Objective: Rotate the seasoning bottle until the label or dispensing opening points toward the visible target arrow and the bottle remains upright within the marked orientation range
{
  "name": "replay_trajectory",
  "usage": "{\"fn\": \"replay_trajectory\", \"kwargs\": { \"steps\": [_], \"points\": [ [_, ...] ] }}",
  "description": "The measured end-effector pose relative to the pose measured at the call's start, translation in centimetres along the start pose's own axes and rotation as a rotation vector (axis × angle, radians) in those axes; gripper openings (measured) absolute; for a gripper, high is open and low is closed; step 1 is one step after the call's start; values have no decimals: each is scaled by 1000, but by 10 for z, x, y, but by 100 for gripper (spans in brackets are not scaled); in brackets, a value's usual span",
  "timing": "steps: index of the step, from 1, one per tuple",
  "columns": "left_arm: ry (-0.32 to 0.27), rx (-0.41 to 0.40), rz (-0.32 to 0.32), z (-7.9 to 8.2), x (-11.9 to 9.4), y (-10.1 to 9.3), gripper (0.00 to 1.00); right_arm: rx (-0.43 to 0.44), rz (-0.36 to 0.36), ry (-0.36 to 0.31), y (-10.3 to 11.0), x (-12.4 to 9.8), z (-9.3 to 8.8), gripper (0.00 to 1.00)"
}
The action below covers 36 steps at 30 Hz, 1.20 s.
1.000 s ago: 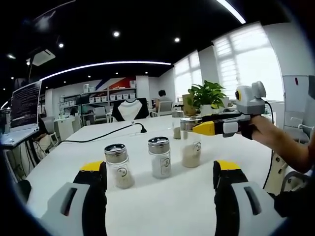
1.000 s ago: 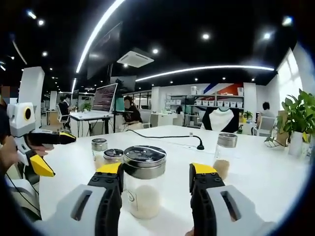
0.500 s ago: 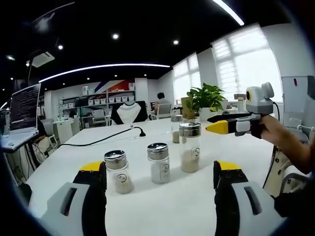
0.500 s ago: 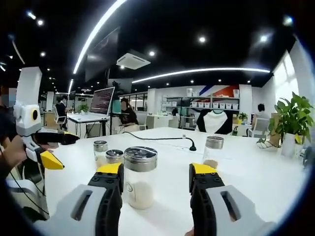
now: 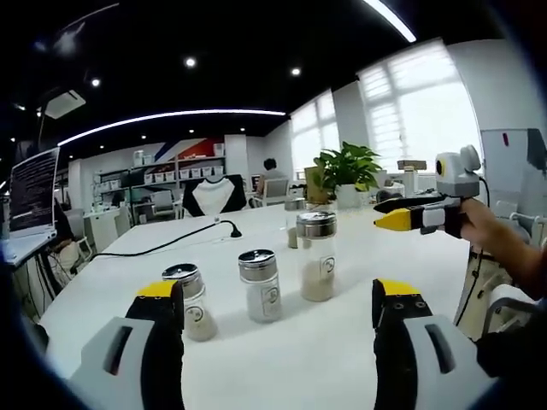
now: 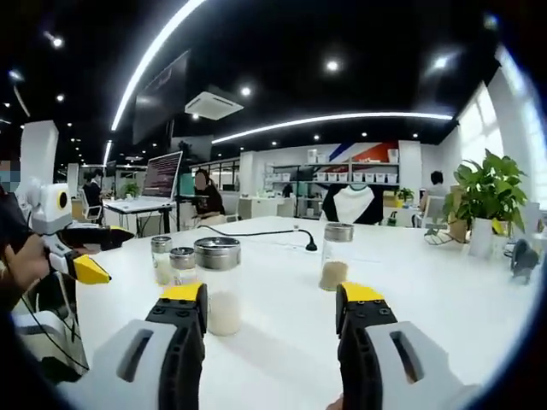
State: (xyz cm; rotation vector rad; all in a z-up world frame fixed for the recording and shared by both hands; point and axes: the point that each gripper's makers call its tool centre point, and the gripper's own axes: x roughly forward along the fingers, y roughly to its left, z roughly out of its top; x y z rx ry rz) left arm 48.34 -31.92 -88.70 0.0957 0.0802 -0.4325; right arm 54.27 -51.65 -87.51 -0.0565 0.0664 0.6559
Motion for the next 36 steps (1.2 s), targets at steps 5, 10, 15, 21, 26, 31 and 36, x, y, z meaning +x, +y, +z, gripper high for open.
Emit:
{"fn": "replay_trajectory", "kwargs": {
  "steps": [5, 10, 15, 21, 26, 31, 36],
  "points": [
    [-2, -3, -5, 0, -1, -5, 96, -17, -6, 28, -7, -9, -5, 71],
    [4, 0, -13, -2, -3, -10, 96, -3, -9, 32, -8, -14, -9, 72],
    [-7, 2, -14, 2, -4, -11, 96, -6, -22, 40, -11, -18, -12, 72],
    [-11, 8, -12, 4, -6, -11, 95, -11, -30, 48, -14, -23, -14, 71],
    [-11, 5, -15, 4, -8, -12, 96, -15, -51, 62, -23, -27, -17, 71],
    [-13, 4, -8, 5, -8, -8, 96, -7, -72, 61, -30, -27, -16, 71],
    [-13, 3, -11, 6, -6, -7, 96, -15, -69, 46, -30, -20, -8, 71]
  ]
}}
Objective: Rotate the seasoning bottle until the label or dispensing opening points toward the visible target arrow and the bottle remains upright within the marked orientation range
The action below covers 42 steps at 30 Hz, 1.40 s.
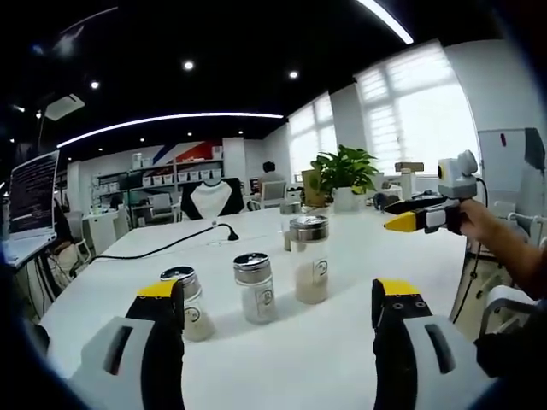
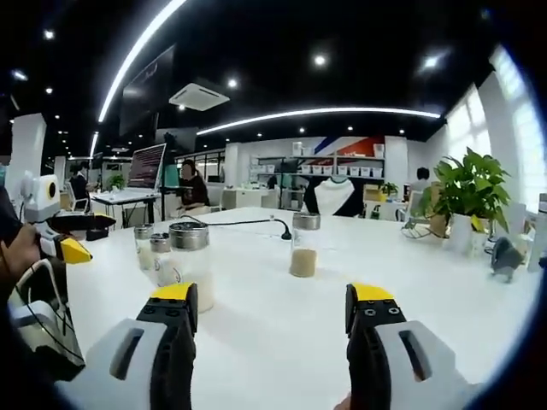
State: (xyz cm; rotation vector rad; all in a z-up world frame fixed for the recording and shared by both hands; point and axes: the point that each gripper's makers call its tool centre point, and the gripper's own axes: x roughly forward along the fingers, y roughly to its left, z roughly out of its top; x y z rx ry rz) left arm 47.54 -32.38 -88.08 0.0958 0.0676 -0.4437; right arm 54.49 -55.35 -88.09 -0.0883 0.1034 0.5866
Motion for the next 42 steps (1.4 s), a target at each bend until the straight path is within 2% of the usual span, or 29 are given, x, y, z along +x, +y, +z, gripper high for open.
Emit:
{"fn": "replay_trajectory", "kwargs": {
  "steps": [12, 25, 42],
  "points": [
    [-7, 4, -2, 4, 2, 0, 96, -27, 2, -18, -7, 5, 12, 70],
    [-8, -4, 4, 2, 3, 0, 96, -21, 12, -19, -13, 11, 13, 69],
    [-24, -2, -19, 9, 14, 1, 97, 1, 54, -25, -22, 39, 18, 68]
  ]
}}
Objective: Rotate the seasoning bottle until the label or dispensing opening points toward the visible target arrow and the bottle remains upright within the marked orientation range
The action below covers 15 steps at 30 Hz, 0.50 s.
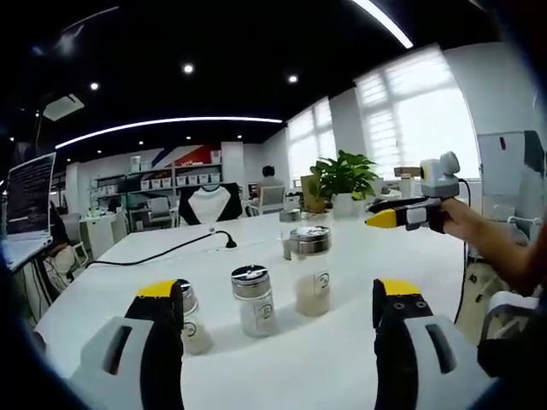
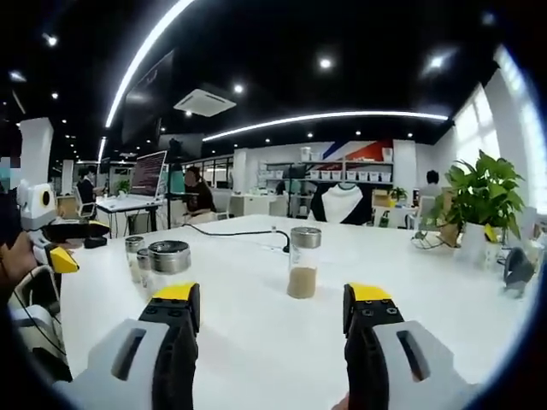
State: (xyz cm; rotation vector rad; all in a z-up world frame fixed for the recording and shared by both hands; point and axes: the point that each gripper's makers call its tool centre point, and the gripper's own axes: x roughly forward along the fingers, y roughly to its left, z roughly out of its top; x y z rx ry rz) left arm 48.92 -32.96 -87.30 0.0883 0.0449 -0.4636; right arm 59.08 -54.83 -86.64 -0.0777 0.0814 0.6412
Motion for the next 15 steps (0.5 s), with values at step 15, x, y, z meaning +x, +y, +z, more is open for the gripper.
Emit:
{"fn": "replay_trajectory", "kwargs": {
  "steps": [15],
  "points": [
    [-68, -36, -18, 13, 9, 2, 99, 11, 25, -17, -16, 35, 16, 67]
  ]
}}
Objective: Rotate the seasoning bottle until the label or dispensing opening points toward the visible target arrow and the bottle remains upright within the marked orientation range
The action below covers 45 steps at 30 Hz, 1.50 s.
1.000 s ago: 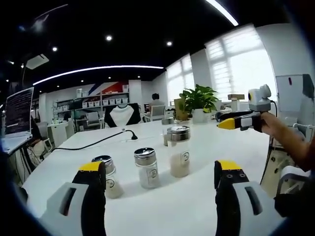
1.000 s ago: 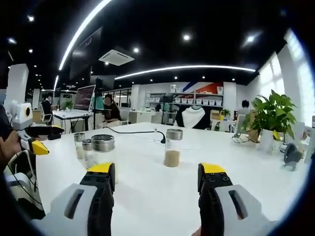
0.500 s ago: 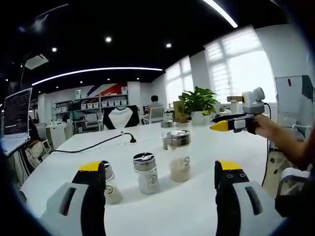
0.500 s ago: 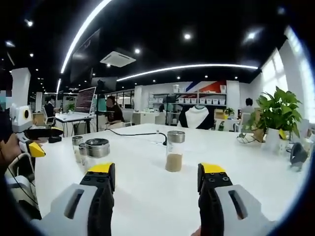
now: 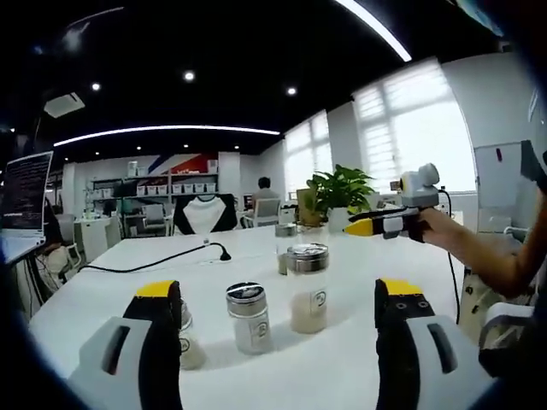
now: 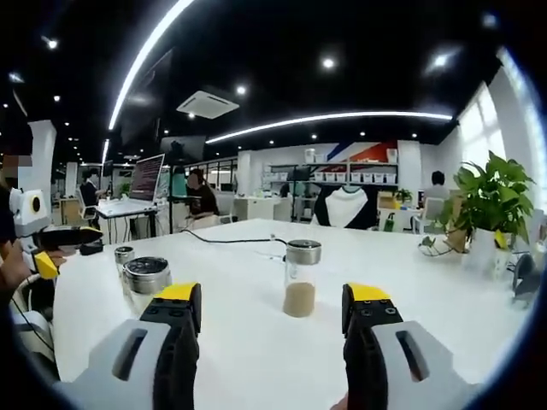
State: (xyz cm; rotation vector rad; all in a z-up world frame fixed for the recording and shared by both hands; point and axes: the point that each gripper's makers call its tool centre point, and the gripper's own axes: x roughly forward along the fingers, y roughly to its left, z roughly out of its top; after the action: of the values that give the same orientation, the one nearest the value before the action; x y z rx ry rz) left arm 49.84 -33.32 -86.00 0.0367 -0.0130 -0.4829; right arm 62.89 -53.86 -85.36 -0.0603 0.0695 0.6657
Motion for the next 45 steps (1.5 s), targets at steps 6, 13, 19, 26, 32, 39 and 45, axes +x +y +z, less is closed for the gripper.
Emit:
{"fn": "replay_trajectory", "kwargs": {
  "steps": [6, 13, 19, 26, 32, 39, 45],
  "points": [
    [9, 7, -5, -1, 4, 2, 99, 9, 17, 4, 0, 16, 0, 67],
    [13, 10, -3, -1, 9, 8, 99, 6, 15, 15, -9, 35, 0, 67],
    [24, 20, -11, -3, 13, 9, 99, 7, 11, 24, -18, 51, -1, 67],
    [45, 40, -15, -8, 17, 10, 99, -10, 27, 42, -22, 69, -2, 67],
    [54, 66, -47, -9, 19, 6, 99, 4, 15, 43, -31, 85, 0, 67],
    [74, 94, -105, -14, 22, -4, 99, 5, 10, 46, -36, 104, 3, 67],
    [67, 68, -136, -14, 27, -7, 99, -7, 10, 69, -42, 126, 0, 67]
  ]
}}
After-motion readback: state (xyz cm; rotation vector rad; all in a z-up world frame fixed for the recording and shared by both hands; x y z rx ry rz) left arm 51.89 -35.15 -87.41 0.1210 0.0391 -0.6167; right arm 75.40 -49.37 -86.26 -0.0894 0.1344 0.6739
